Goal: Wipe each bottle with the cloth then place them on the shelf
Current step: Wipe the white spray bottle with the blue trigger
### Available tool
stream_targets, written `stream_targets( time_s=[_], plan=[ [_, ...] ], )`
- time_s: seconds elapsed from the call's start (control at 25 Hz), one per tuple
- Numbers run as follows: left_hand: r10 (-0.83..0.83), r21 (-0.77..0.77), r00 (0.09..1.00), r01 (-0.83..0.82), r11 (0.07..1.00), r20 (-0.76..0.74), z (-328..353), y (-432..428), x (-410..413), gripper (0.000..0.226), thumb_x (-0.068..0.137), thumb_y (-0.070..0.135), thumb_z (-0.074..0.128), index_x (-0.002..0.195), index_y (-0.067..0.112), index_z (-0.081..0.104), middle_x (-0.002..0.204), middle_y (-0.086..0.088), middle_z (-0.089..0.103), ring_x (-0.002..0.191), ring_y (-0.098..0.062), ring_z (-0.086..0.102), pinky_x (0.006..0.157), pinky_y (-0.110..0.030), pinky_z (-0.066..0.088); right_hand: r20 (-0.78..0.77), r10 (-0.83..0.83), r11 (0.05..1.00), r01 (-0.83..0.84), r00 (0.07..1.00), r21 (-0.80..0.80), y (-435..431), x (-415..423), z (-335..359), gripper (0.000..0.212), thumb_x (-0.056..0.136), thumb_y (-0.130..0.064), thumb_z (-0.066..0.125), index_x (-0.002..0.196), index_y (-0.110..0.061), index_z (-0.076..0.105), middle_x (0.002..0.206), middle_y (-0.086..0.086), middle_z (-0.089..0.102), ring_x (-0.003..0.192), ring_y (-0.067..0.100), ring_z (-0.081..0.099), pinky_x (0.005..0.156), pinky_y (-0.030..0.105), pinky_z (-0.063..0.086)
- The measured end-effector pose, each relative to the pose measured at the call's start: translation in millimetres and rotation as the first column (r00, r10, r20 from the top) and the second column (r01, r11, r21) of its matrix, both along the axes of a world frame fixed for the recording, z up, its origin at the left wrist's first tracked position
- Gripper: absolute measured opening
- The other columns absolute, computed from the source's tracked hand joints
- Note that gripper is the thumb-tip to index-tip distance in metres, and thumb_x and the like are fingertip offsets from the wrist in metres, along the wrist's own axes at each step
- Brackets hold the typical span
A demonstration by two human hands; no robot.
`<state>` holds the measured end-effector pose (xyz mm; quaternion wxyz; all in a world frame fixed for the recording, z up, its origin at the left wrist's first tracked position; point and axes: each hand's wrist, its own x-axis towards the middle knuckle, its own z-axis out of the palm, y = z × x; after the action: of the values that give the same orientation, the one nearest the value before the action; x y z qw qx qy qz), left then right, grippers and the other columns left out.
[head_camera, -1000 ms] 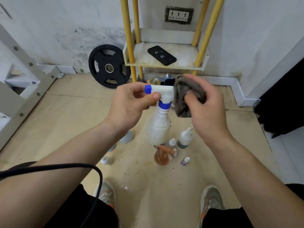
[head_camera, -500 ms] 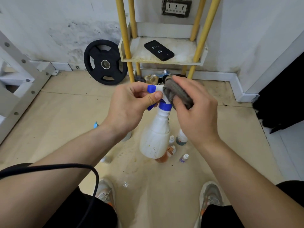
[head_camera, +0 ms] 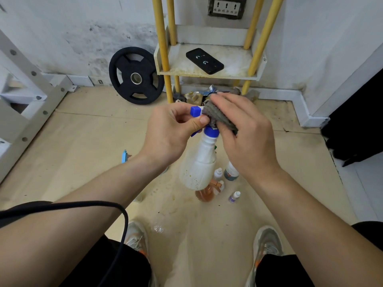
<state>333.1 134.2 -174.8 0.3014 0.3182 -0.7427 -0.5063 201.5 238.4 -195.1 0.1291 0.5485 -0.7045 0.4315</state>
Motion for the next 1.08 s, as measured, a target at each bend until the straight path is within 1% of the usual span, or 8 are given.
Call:
stream_targets(
  time_s=[0.12, 0.24, 0.44, 0.52, 0.64, 0.76, 0.96, 1.08],
  plan=[
    [-0.027, -0.017, 1.000, 0.027, 0.999, -0.001, 1, 0, 1, 0.007, 0.089, 0.014, 0.074, 0.094, 0.010, 0.076, 0.074, -0.007, 0.074, 0.066, -0.009, 0.063, 0.064, -0.021, 0.053, -0.007, 0.057, 0.998, -0.056, 0.998, 0.023, 0, -4, 1, 0.042, 0.088, -0.003, 0.063, 0.130, -0.010, 0.066, 0.125, 0.006, 0.067, 0.116, 0.023, 0.063, 0.096, 0.042, 0.052],
    [-0.015, -0.038, 1.000, 0.014, 0.999, -0.017, 4, -4, 1, 0.005, 0.091, 0.016, 0.072, 0.093, 0.014, 0.076, 0.074, -0.002, 0.075, 0.066, -0.007, 0.064, 0.066, -0.019, 0.054, 0.361, 0.009, 0.999, -0.024, 0.933, 0.038, 1, -13, 4, 0.040, 0.091, -0.007, 0.065, 0.128, -0.020, 0.068, 0.117, -0.008, 0.069, 0.112, 0.006, 0.063, 0.097, 0.022, 0.050],
    [0.026, -0.018, 1.000, -0.026, 0.999, -0.014, 3, -9, 3, 0.010, 0.095, 0.017, 0.067, 0.100, 0.014, 0.075, 0.079, 0.000, 0.076, 0.071, -0.004, 0.067, 0.067, -0.017, 0.053, 0.866, 0.078, 0.994, -0.100, 0.494, -0.033, -4, -20, -7, 0.032, 0.096, -0.006, 0.061, 0.126, -0.013, 0.068, 0.103, 0.004, 0.075, 0.092, 0.025, 0.074, 0.064, 0.034, 0.059],
    [0.019, 0.005, 1.000, -0.019, 1.000, -0.017, 1, -10, 2, 0.010, 0.095, 0.016, 0.067, 0.101, 0.013, 0.075, 0.079, 0.001, 0.076, 0.071, -0.004, 0.068, 0.067, -0.017, 0.053, 0.804, 0.043, 0.997, -0.071, 0.593, -0.001, -3, -21, -4, 0.034, 0.095, -0.007, 0.061, 0.126, -0.018, 0.069, 0.110, -0.001, 0.074, 0.102, 0.019, 0.071, 0.078, 0.036, 0.061],
    [-0.010, -0.023, 1.000, 0.010, 1.000, 0.010, -2, -6, -2, 0.010, 0.092, 0.016, 0.070, 0.098, 0.010, 0.076, 0.076, 0.000, 0.075, 0.067, -0.003, 0.065, 0.065, -0.017, 0.052, 0.374, -0.021, 0.995, -0.019, 0.927, 0.102, 1, -16, 5, 0.041, 0.091, -0.005, 0.062, 0.128, -0.022, 0.067, 0.120, -0.006, 0.069, 0.111, 0.006, 0.062, 0.096, 0.021, 0.050],
    [-0.046, -0.047, 0.998, 0.048, 0.998, 0.032, -5, -1, -3, 0.008, 0.092, 0.015, 0.070, 0.096, 0.011, 0.076, 0.074, 0.002, 0.073, 0.064, 0.001, 0.062, 0.062, -0.012, 0.047, 0.075, 0.096, 0.983, -0.106, 0.993, 0.149, 2, -14, 8, 0.044, 0.087, -0.004, 0.065, 0.129, -0.018, 0.067, 0.123, -0.001, 0.066, 0.115, 0.015, 0.061, 0.096, 0.026, 0.048],
    [-0.087, -0.076, 0.993, 0.093, 0.993, 0.084, -3, -6, 0, 0.013, 0.096, 0.015, 0.065, 0.101, 0.007, 0.075, 0.078, -0.001, 0.073, 0.067, 0.000, 0.063, 0.065, -0.012, 0.049, 0.503, 0.112, 0.968, -0.208, 0.857, 0.139, 1, -27, 12, 0.036, 0.091, -0.006, 0.065, 0.120, -0.027, 0.069, 0.112, -0.011, 0.071, 0.105, 0.003, 0.066, 0.088, 0.024, 0.054],
    [-0.050, 0.016, 0.997, 0.050, 0.999, 0.054, -7, -12, 1, 0.013, 0.099, 0.012, 0.060, 0.105, 0.007, 0.071, 0.079, 0.002, 0.073, 0.070, 0.000, 0.066, 0.069, -0.018, 0.053, 0.794, 0.094, 0.950, -0.292, 0.601, 0.109, 3, -34, 7, 0.028, 0.098, -0.002, 0.059, 0.117, -0.020, 0.066, 0.100, 0.000, 0.073, 0.083, 0.013, 0.074, 0.066, 0.029, 0.058]
  ],
)
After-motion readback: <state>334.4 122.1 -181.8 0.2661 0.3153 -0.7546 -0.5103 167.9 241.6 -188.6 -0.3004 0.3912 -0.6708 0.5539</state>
